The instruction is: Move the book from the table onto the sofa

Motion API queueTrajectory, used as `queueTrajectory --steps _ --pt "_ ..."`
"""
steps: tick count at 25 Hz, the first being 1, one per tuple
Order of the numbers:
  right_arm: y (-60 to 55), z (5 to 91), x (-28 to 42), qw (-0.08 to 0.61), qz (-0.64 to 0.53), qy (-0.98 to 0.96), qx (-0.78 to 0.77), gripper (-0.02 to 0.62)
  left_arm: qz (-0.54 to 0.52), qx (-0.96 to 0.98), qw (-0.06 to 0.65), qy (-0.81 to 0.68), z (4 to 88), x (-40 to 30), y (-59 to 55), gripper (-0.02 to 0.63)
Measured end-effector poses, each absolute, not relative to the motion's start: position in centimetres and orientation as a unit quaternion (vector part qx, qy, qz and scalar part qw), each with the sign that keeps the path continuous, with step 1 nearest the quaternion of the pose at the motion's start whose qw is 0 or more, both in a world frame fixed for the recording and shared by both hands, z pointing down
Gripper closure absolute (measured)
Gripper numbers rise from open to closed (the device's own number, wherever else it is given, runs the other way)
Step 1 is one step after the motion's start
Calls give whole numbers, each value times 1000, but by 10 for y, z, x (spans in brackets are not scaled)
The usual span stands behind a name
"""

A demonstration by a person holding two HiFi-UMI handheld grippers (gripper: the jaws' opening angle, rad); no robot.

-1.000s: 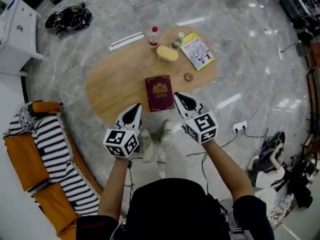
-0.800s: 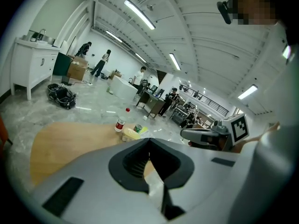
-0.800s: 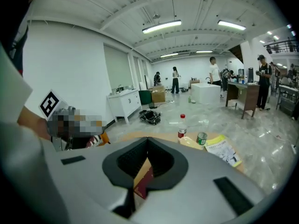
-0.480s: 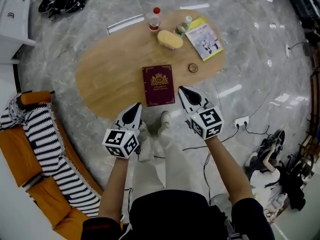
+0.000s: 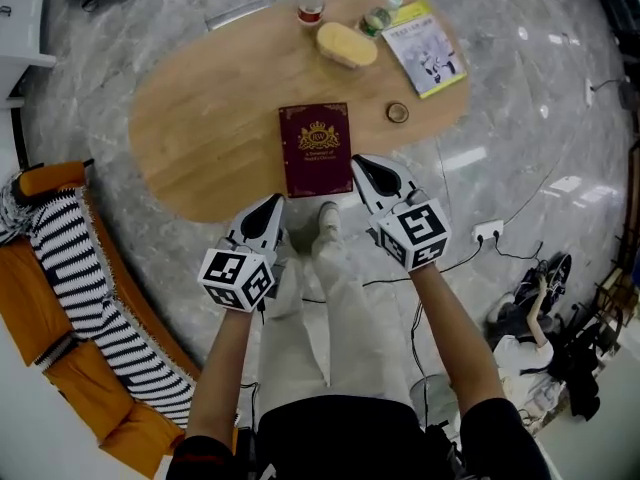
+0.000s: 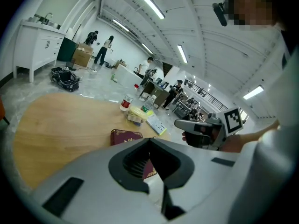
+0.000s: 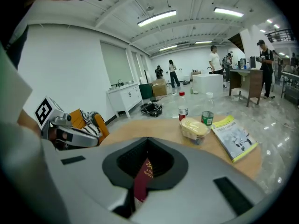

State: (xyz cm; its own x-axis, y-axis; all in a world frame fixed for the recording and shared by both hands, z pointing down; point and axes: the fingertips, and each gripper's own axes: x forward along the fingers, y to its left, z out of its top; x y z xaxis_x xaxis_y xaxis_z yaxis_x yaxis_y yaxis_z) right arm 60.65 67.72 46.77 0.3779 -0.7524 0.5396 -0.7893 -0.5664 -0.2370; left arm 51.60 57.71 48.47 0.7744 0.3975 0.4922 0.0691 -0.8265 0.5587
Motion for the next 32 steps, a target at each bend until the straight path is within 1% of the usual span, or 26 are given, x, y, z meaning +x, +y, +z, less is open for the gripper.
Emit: queueTrajectory --steps 7,25,28,32 --pt "678 507 608 32 317 -469 824 588 322 899 268 126 525 510 579 591" --pt "667 590 615 85 345 -514 781 588 353 880 294 120 607 498 592 591" --pt "664 599 618 99 349 -520 773 588 357 877 301 117 613 496 594 591" --pt "657 612 627 138 345 -528 764 583 362 873 308 111 619 493 592 591"
